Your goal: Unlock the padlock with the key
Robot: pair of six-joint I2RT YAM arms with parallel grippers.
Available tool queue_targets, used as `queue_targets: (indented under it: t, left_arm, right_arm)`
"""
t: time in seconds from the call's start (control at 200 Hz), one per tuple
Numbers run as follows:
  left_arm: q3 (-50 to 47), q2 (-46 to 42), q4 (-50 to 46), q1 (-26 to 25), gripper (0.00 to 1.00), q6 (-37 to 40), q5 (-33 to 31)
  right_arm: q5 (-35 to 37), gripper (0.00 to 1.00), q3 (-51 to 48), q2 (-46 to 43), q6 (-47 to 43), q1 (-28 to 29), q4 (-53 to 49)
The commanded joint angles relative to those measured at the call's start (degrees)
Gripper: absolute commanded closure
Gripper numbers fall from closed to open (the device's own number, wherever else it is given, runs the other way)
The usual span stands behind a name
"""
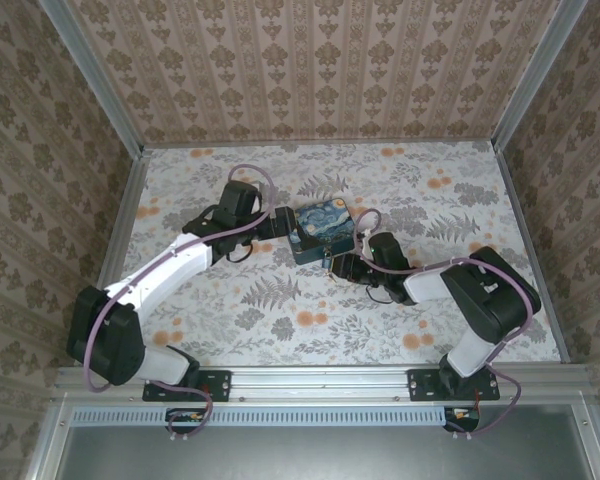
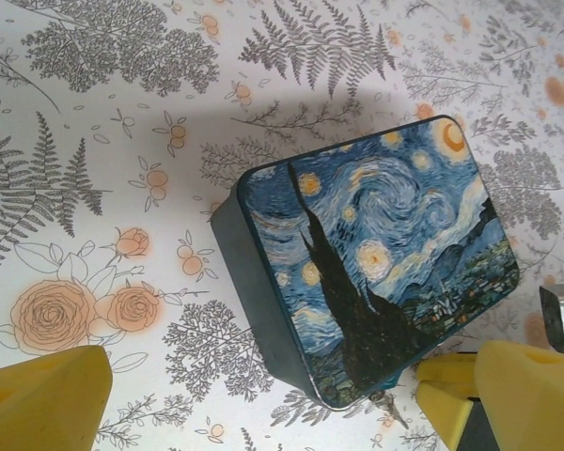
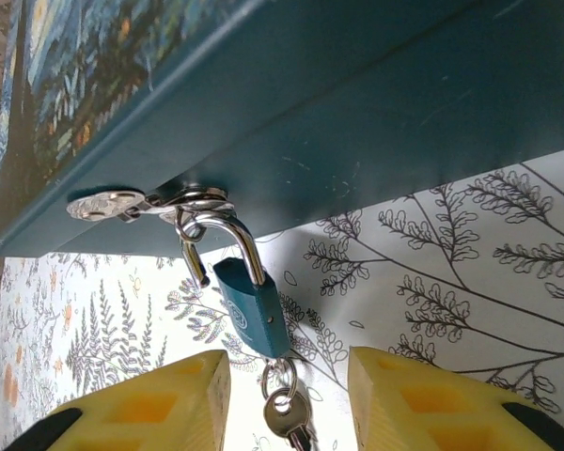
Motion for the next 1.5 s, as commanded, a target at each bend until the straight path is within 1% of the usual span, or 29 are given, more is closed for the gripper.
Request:
queue_targets:
  t: [0.0, 0.455, 0.835, 0.925, 1.185, 1.305, 1.495]
  left_arm:
    - [2.20, 0.65, -0.41, 0.45, 0.00, 1.42, -0.54]
    - [1.99, 1.80, 1.29, 0.98, 0.00, 0.71, 1.01]
    - [2.12, 2.87, 2.27, 1.07, 0.00, 0.25, 1.74]
    - [2.03, 3.01, 2.50, 1.07, 0.00, 0.26, 1.83]
    - [1.68, 3.40, 3.31, 1.16, 0.00, 0.07, 2.49]
    - [1.42, 3.58, 3.41, 1.16, 0.00, -0.09, 2.79]
    - [0.89, 3.71, 3.94, 1.33, 0.00, -0.18, 3.23]
  right_arm:
    - [0.90, 0.61, 0.34, 1.84, -1.06, 0.77, 2.40]
    - [1.28, 0.62, 2.58, 5.57, -1.55, 2.60, 2.95]
    - [1.83, 0.66, 2.66, 7.16, -1.11, 2.86, 3.97]
    - [1.89, 0.69, 2.78, 7.45, -0.93, 2.86, 4.27]
    - [2.08, 0.71, 3.20, 8.55, 0.10, 2.87, 5.59]
    - [2.21, 0.74, 3.54, 8.96, 0.43, 2.86, 6.09]
    - [2.30, 0.84, 3.46, 9.13, 1.08, 2.86, 6.58]
